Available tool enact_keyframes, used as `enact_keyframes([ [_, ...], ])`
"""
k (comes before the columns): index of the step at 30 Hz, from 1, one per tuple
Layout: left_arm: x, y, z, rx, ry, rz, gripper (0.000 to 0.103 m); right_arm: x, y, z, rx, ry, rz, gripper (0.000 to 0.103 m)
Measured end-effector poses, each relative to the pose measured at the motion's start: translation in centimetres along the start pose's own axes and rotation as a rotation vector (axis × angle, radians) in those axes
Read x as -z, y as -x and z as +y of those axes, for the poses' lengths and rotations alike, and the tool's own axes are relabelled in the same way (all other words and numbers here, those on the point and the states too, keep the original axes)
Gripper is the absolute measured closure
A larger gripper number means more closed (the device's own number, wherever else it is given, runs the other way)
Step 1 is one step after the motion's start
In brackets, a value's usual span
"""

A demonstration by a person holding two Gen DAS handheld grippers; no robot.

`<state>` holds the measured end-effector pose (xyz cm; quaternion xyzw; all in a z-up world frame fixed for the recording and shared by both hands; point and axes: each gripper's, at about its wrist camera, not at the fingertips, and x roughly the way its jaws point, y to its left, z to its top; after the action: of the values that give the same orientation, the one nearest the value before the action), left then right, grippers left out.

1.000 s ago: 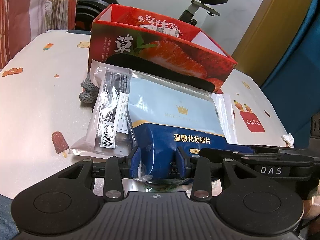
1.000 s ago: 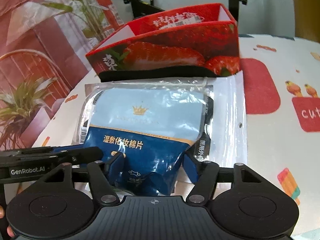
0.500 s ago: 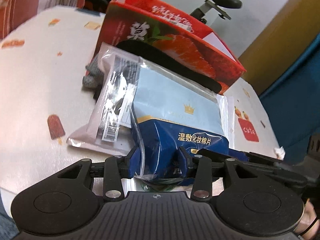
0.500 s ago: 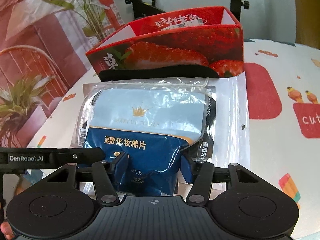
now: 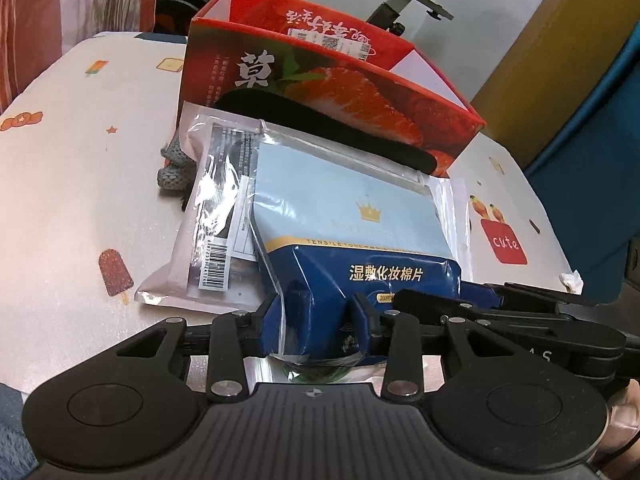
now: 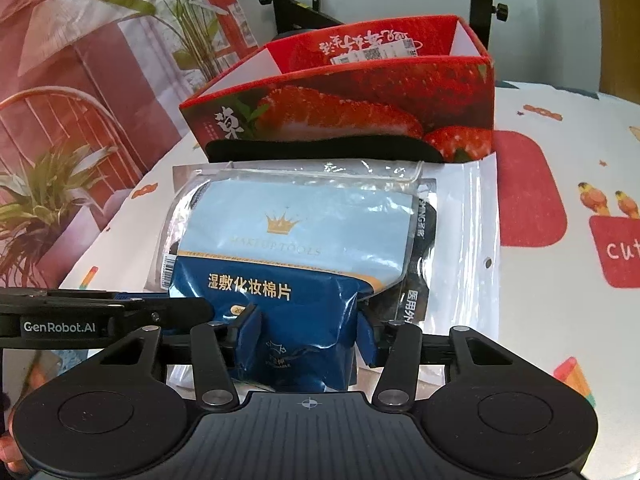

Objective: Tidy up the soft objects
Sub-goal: 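Lift the blue bag with the left tool and release it into the red box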

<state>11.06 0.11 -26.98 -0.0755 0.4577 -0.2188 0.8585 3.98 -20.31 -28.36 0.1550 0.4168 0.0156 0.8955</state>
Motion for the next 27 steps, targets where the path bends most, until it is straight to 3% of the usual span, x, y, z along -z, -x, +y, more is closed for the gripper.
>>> enact_keyframes([
  [8, 0.8, 0.2, 1.0, 0.031, 0.037, -0.035, 0.062, 0.5, 0.2, 0.0, -0.015, 0.022, -0.037, 0.058],
  [13, 0.7, 0.9, 0.1, 0.035, -0.001, -0.064, 0.062, 0.4, 2.2, 0.4, -0.013, 0.06, -0.11, 0.058],
  [27, -2.0, 6.6, -2.6, 0.06, -0.096, -0.296, 0.062, -4.3, 7.7, 3.2, -0.012, 0.23, -0.357, 0.058],
])
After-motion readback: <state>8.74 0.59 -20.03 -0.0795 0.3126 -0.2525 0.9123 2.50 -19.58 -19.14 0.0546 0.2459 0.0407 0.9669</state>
